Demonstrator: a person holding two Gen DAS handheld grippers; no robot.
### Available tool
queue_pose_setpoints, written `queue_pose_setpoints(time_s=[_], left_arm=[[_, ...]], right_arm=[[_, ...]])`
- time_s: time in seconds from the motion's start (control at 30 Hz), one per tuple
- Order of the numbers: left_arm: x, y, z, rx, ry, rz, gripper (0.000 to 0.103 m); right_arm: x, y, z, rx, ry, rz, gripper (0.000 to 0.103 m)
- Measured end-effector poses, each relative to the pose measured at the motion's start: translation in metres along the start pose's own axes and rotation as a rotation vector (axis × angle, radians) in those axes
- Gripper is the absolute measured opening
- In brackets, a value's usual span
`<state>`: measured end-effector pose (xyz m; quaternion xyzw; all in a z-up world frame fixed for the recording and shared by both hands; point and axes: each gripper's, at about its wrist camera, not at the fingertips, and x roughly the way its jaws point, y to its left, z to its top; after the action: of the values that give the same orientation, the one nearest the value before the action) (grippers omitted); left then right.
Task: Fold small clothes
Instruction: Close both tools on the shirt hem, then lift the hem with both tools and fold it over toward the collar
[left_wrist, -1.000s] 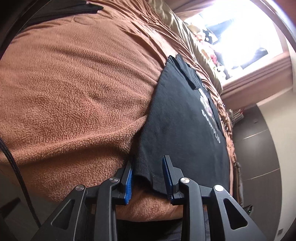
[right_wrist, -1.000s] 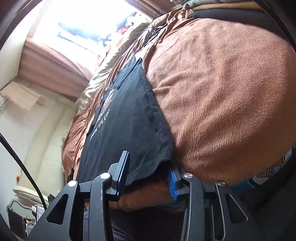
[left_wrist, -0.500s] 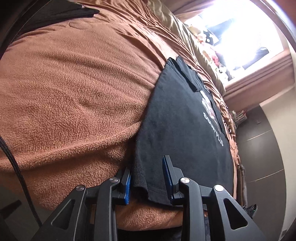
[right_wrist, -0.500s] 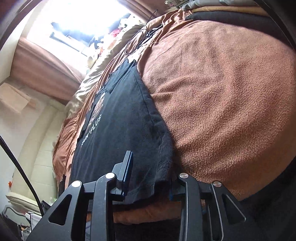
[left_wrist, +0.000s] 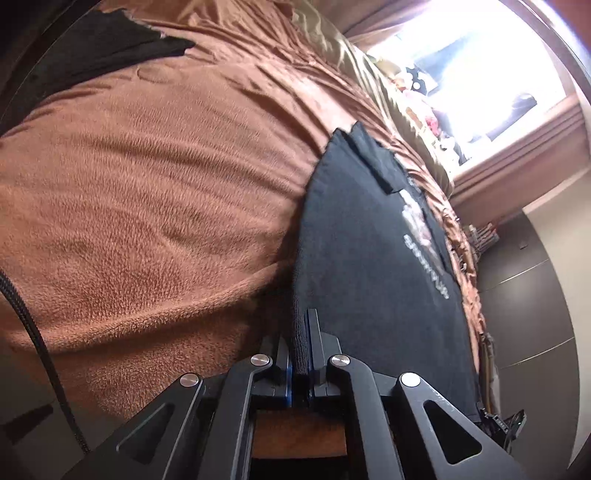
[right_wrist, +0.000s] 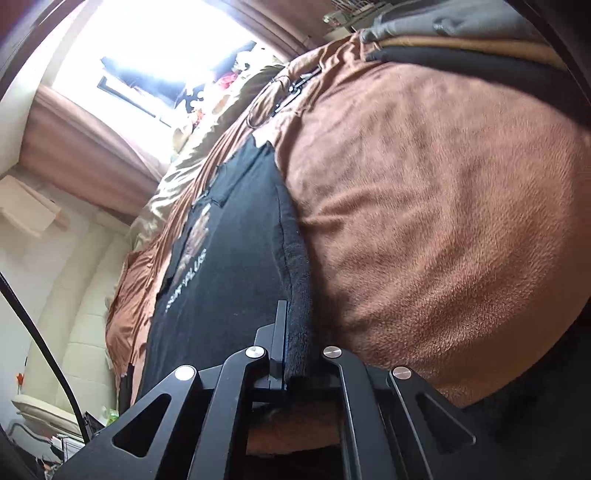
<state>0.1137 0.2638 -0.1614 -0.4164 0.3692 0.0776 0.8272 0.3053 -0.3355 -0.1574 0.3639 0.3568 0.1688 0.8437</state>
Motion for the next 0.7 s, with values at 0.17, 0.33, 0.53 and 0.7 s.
queue_pose_setpoints(time_s=[0.17, 0.33, 0.53, 0.7], left_arm=[[-0.027, -0.020, 0.007, 0.020, -0.047, -0.056, 0.004], [-0.057, -0.038, 0.012, 0.032, -0.091, -0.114, 0.004], [-0.095, -0.049, 0.008, 0.044, -0.130, -0.174, 0.004], [-0.128, -0.055, -0.007, 0.069, -0.150, -0.215, 0.004]], right_arm=[[-0.022, 0.011, 0.002, 0.004, -0.033, 0.040, 0.000], [-0.057, 0.017, 0.004, -0.010, -0.067, 0.088, 0.000], [-0.092, 0.010, 0.001, -0.013, -0.097, 0.142, 0.000], [-0.123, 0.008, -0.011, -0.033, -0.113, 0.166, 0.000]])
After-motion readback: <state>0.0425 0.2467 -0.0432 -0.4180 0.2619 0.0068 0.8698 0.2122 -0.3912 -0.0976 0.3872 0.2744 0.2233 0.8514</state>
